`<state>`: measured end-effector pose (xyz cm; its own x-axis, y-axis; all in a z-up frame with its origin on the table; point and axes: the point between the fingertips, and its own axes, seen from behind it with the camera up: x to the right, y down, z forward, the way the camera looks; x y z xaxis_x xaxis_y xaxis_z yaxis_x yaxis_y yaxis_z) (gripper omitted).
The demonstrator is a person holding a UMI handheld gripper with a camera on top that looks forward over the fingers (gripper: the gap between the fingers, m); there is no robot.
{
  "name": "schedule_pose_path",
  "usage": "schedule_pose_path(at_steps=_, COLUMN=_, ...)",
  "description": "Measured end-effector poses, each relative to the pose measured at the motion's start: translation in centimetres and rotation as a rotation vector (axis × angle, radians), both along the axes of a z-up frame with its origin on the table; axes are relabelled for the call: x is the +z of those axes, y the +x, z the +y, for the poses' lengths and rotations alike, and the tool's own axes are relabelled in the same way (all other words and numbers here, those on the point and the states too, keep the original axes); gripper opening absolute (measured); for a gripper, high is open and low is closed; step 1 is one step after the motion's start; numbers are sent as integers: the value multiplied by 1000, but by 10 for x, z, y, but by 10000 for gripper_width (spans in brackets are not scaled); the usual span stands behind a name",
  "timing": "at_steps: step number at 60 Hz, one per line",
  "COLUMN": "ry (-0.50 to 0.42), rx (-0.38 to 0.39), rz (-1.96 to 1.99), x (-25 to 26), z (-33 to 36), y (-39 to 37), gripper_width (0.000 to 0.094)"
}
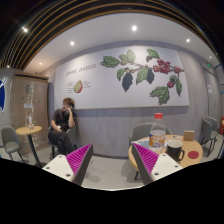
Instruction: Pour water
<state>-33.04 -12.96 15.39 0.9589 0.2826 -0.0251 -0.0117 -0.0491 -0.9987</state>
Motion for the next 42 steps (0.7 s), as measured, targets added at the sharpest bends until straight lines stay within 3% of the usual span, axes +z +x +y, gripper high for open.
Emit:
schedule_pose_path(at_steps=5, ry=-3, rx=-47, rz=-1, x=25, z=-11, y=5, gripper_width=827)
schedule_pose_path(at_steps=9, ry=28, rx=-84, rz=-11, x=12, z=8, y=28, gripper_width=827)
schedule_pose_path(at_steps=18, ry=31, rx=-188, rz=-21, x=35, z=15, y=64, gripper_width=829)
schedule_pose_path(at_steps=35, ry=-5, rx=-311, rz=-60, x=9, z=114, y=126, gripper_width=818)
schedule_pose_path(at_steps=42, ry=-23, rx=-324, rz=-52, x=1, z=152, y=141, gripper_width=828)
